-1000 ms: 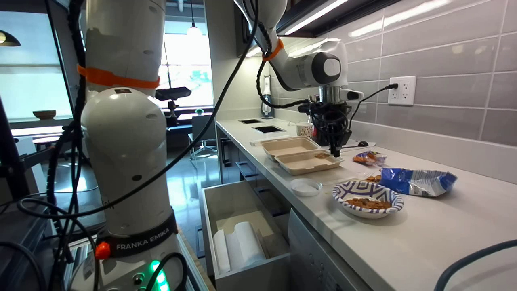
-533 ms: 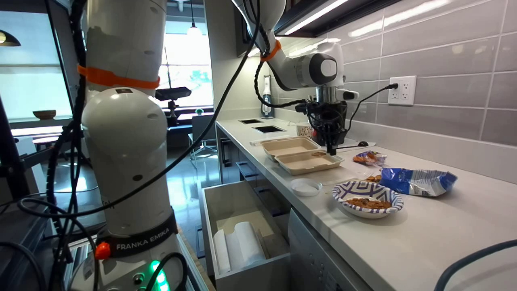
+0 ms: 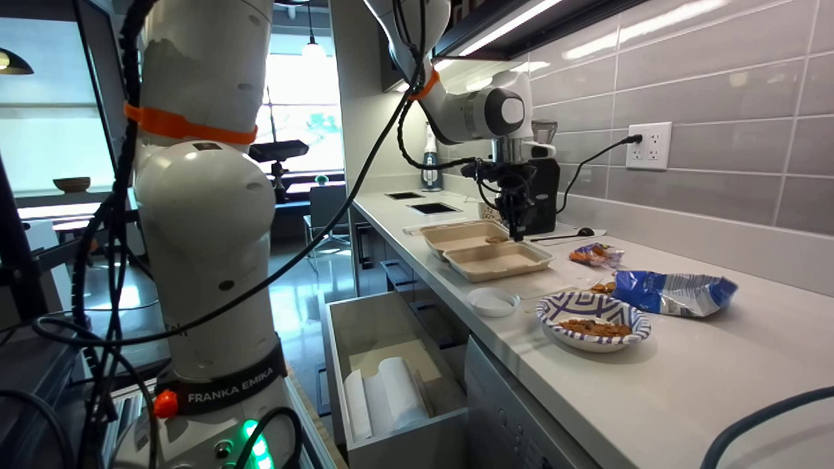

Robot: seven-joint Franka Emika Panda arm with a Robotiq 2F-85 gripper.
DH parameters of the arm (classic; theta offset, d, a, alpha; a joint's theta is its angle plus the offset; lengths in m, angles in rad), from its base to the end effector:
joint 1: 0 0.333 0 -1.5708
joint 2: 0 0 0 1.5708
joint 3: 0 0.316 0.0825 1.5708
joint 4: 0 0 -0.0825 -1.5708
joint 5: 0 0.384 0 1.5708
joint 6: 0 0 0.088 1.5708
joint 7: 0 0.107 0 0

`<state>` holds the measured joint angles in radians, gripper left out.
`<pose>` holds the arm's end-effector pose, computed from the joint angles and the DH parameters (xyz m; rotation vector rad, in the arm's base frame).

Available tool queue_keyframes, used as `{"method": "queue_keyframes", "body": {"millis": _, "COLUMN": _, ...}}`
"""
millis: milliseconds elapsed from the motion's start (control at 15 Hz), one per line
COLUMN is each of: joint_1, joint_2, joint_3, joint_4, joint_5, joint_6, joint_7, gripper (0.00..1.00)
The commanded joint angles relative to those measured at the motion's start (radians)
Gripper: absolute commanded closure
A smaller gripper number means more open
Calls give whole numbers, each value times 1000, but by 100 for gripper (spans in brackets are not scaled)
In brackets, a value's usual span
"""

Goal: Place the cookie on the white spoon in the food pack.

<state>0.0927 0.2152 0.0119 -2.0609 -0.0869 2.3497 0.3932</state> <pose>0.5865 0.0602 0.3378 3.0767 -0.3557 0.1341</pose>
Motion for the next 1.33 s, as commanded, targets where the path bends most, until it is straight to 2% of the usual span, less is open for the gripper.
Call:
{"method": "queue_keyframes", "body": {"millis": 0, "joint_1": 16, "joint_2": 19, "joint_3": 15, "joint_4": 27, "joint_5": 36, "joint_6": 1, "joint_7": 18, "gripper": 97}}
{"method": "queue_keyframes", "body": {"millis": 733, "joint_1": 41, "joint_2": 70, "joint_3": 53, "joint_4": 82, "joint_5": 100, "joint_6": 20, "joint_7": -8, "gripper": 97}}
{"method": "queue_keyframes", "body": {"millis": 1267, "joint_1": 72, "joint_2": 91, "joint_3": 51, "joint_4": 102, "joint_5": 106, "joint_6": 101, "joint_7": 65, "gripper": 97}}
